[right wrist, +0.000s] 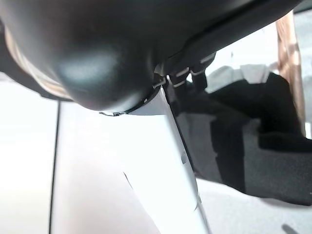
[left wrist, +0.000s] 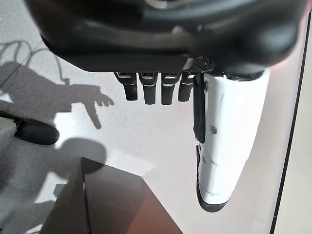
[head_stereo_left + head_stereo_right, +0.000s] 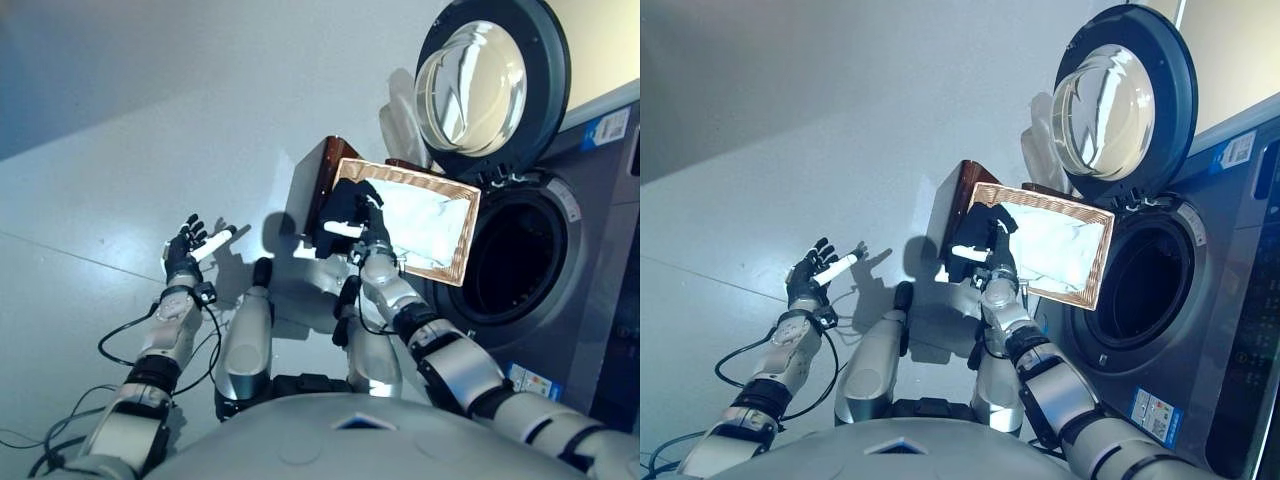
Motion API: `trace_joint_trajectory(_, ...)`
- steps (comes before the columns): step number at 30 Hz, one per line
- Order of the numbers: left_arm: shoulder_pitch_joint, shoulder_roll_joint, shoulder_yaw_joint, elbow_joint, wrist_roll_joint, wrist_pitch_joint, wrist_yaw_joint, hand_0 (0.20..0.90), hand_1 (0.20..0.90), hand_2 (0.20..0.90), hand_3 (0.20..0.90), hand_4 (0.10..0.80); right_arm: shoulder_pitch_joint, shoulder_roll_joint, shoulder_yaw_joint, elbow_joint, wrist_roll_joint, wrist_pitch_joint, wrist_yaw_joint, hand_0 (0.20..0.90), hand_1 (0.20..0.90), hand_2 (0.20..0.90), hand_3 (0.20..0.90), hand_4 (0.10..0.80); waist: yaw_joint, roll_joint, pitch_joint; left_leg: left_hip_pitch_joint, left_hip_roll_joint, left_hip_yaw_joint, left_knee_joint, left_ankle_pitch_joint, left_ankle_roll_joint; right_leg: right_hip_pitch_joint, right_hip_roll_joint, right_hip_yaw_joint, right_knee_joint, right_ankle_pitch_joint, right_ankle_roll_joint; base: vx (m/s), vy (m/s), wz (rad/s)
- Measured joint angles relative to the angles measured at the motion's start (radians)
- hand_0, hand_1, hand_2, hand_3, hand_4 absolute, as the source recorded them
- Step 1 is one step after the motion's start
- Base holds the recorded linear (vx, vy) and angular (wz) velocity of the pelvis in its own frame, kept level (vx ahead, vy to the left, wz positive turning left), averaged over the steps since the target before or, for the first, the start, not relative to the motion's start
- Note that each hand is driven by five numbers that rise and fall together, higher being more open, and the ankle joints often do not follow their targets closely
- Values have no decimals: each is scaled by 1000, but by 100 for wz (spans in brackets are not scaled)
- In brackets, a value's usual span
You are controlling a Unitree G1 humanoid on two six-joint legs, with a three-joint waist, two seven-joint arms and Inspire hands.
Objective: Pick up the clothes and place them into the washing machine
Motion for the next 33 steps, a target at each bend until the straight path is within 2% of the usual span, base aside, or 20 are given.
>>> trace_joint_trajectory(6,1,-21,-7,0,-1,-11,13,900,900,900,900,800,-1,2,0,19,0,-3,-44,900,900,900,900,800,0,35,-14,-13,-7,-10,2,1,2,-5,-6,-11,0,0,1,-14,22,5)
trace_joint_trajectory(11,0,-24,-9,0,-1,-21,31,900,900,900,900,800,-9,11,-1,65,0,-3,-73,900,900,900,900,800,3,46,-14,-30,-9,-13,12,5,8,-20,-8,-13,9,0,1,-11,10,3)
trace_joint_trajectory(18,1,-27,-70,-1,-10,-27,37,900,900,900,900,800,-44,11,-14,175,2,-3,-130,900,900,900,900,800,11,84,7,-42,-12,-15,26,2,7,-30,-16,-14,22,-2,3,-27,21,1)
trace_joint_trajectory(23,2,-28,-85,-5,-25,-44,37,900,900,900,900,800,-100,9,-50,230,4,0,-149,900,900,900,900,800,28,115,39,-75,-13,-14,41,4,9,-67,-20,-12,47,-4,6,-15,24,1)
trace_joint_trajectory(33,-5,-27,-87,-10,-28,-44,47,900,900,900,900,800,-185,9,-58,241,13,0,-195,900,900,900,900,800,25,125,95,-115,-27,2,85,-6,23,-127,-36,17,114,-22,10,-17,32,-3)
